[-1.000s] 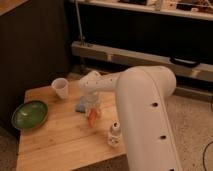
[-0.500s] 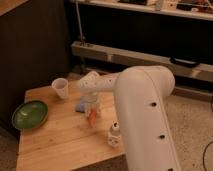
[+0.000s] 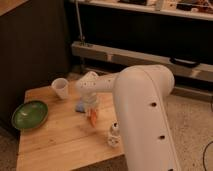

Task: Drag the pepper across the table

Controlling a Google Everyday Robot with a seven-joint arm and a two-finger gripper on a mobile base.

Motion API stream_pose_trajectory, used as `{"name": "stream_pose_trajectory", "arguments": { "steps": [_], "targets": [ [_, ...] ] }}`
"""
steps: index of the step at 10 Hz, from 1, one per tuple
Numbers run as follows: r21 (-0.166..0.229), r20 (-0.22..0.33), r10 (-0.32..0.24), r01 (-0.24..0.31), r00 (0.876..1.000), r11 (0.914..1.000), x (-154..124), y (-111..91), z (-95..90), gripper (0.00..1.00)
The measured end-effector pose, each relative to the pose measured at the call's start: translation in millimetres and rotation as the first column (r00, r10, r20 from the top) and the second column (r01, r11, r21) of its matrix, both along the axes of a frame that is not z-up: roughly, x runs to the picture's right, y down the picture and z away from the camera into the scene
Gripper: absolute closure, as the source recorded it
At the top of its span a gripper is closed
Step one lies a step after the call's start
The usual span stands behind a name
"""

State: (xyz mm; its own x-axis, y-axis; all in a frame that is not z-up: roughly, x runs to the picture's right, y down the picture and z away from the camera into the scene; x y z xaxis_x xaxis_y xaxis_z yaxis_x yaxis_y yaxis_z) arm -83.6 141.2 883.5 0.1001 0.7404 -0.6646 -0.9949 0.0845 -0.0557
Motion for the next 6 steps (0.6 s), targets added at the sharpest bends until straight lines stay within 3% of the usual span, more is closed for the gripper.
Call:
{"name": "stream_pose_trajectory", "arguments": {
  "steps": [4,6],
  "targets": [
    [0.003,0.001,-0.017,0.017,1.0,0.9998,-4.5,-0.7,-2.0,0.65],
    [-0.015,0.001,-0.066,0.066,0.998,0.9977,-4.8,4.7,-7.5,0.65]
  ]
}}
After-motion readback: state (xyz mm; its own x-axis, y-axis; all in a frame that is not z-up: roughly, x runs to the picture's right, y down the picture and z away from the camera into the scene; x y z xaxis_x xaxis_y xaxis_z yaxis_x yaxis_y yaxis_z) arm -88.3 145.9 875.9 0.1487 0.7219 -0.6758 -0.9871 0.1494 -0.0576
